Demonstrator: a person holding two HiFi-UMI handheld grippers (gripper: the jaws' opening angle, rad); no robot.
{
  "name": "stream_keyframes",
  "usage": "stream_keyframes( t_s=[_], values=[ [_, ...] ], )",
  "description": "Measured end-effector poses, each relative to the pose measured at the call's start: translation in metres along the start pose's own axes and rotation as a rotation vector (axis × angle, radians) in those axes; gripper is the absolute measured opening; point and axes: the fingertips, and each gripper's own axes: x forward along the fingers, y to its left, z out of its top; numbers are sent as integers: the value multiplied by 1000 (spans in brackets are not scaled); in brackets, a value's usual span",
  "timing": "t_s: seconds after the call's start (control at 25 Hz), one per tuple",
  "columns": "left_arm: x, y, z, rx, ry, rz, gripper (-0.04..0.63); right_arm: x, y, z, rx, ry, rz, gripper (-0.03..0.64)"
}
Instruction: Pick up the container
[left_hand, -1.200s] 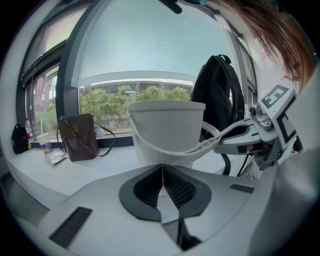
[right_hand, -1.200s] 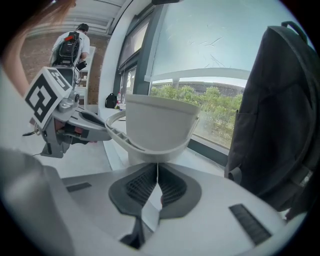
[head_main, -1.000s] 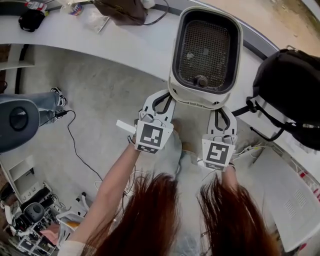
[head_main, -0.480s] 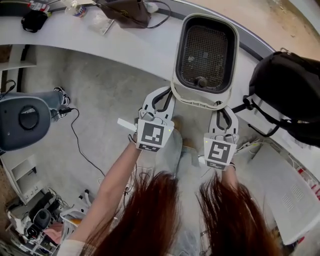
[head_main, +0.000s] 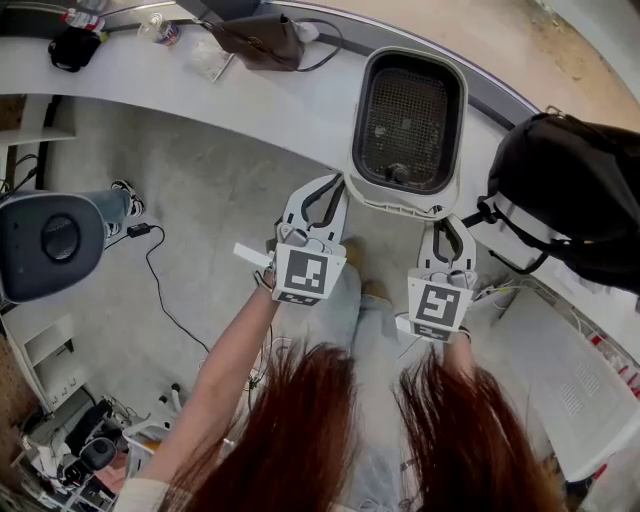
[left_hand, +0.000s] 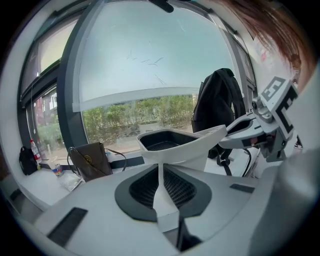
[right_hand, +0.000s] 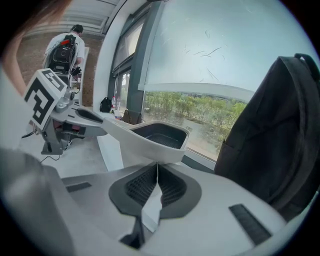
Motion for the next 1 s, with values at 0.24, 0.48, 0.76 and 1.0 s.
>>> stream_keyframes(
  t_s=[0.24,0.48,0.76,1.0],
  values=[
    [-5,2,8,57,16,1,21,-5,-6,14,6,-4,-18,25],
    [-6,6,20,90,7,-10,86,-7,-11,30,9,-14,-35,25],
    [-2,7,46,171,-36,-33,110,-6,-17,44,8,-7,-57,25],
    [4,5,66,265,-71,-57,135,-6,-21,52,10,7,-77,25]
  ],
)
